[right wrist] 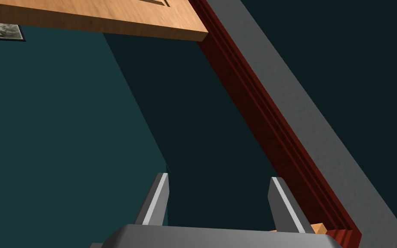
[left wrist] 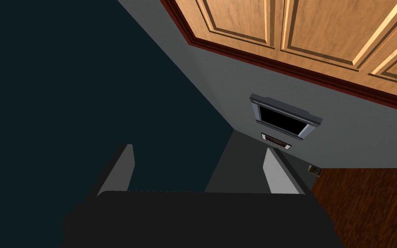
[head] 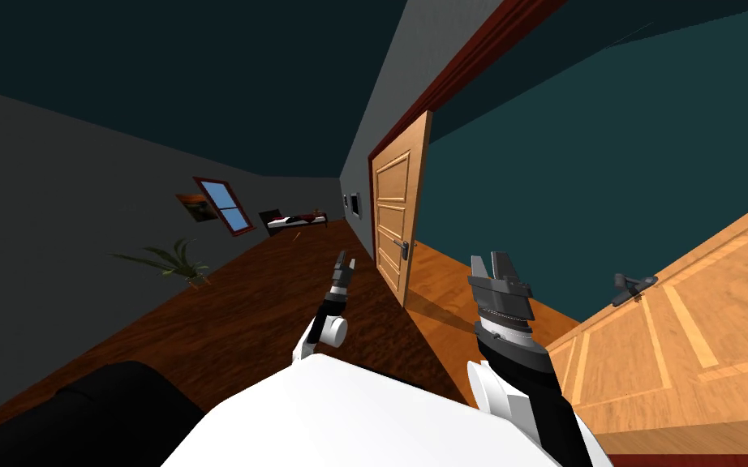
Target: Push the door open
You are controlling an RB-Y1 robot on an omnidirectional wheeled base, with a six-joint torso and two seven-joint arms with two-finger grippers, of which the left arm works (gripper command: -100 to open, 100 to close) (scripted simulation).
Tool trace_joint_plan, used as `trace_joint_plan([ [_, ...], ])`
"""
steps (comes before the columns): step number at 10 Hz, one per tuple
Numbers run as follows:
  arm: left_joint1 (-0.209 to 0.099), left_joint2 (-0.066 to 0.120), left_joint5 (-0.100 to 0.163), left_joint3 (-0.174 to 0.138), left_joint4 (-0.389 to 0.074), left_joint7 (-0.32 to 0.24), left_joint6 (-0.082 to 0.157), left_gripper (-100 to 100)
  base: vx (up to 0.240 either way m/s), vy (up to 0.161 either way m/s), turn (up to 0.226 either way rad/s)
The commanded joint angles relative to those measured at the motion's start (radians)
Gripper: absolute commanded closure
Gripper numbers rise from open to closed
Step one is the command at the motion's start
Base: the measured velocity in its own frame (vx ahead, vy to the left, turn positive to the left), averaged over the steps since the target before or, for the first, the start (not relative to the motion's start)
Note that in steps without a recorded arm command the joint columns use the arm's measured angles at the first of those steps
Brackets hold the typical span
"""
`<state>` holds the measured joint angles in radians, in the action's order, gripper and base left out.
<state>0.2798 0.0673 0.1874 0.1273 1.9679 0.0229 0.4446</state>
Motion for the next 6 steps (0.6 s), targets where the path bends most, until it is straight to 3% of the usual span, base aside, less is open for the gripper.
trace_joint_plan([
  [1, -0.016, 0.002, 0.004, 0.017, -0.031, 0.006, -0.001, -100, 0.081, 0.075, -0.111],
  [6, -0.083, 0.013, 0.021, 0.059, -0.142, 0.018, -0.008, -100, 0.089, 0.069, -0.096],
])
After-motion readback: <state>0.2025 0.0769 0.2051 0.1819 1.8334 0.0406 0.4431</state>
